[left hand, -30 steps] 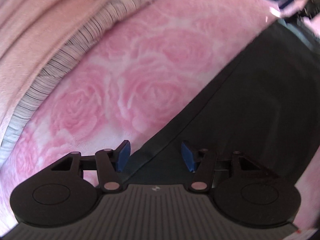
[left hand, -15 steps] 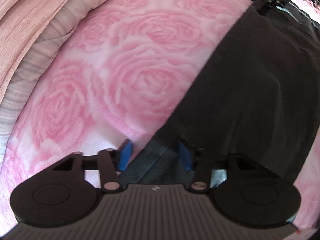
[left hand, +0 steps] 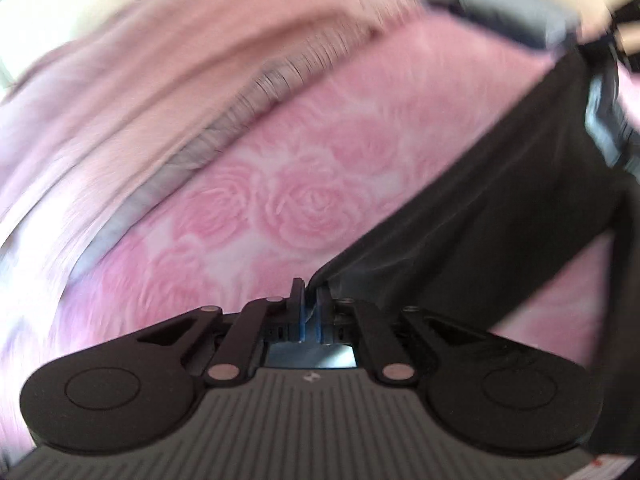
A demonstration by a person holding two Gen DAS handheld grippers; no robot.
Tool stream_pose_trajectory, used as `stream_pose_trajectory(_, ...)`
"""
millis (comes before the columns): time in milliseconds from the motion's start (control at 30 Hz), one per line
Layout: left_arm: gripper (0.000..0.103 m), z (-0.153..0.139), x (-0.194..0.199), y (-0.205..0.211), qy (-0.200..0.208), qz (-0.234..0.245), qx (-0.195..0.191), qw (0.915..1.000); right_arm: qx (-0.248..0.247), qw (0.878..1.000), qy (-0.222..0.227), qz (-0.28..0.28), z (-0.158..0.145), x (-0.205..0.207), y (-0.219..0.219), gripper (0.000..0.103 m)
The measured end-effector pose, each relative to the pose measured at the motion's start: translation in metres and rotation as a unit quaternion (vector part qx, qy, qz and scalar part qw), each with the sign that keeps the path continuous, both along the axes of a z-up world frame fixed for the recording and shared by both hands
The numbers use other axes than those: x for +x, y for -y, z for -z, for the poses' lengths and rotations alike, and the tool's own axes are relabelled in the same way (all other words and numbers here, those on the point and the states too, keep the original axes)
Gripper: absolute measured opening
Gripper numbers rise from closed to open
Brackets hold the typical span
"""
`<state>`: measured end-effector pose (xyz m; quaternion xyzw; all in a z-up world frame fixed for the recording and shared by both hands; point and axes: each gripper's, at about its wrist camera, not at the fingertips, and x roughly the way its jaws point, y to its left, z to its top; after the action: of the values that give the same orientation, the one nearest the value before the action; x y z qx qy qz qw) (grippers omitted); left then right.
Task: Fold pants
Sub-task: 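Close both grippers on the edge of the black trouser leg, then lift the held leg with both grippers and fold it onto the other leg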
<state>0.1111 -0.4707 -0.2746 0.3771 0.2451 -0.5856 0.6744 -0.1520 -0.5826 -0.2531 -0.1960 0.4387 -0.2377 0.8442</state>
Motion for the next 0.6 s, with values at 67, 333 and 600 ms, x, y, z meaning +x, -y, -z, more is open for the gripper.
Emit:
stream_pose_trajectory(67, 0.002, -0.021, -0.023, -0.049, -0.022, -0.021, -0.013, 0.9995, -0.005, 1.0, 0.0, 0.008, -0.015, -0.035, -0.042, 0.011)
stream_pose_trajectory(333, 0.014, 0.02, -0.104, -0.195, -0.158, -0.12, 0.138, 0.9704, 0.145, 0.967, -0.155, 0.14, 0.034, -0.125, -0.144, 0.024)
stream_pose_trajectory(600, 0.021, 0.031, -0.085, -0.236, -0.252, -0.289, 0.101, 0.9182, 0.367, 0.794, 0.155, 0.459, 0.032, -0.214, -0.055, 0.047)
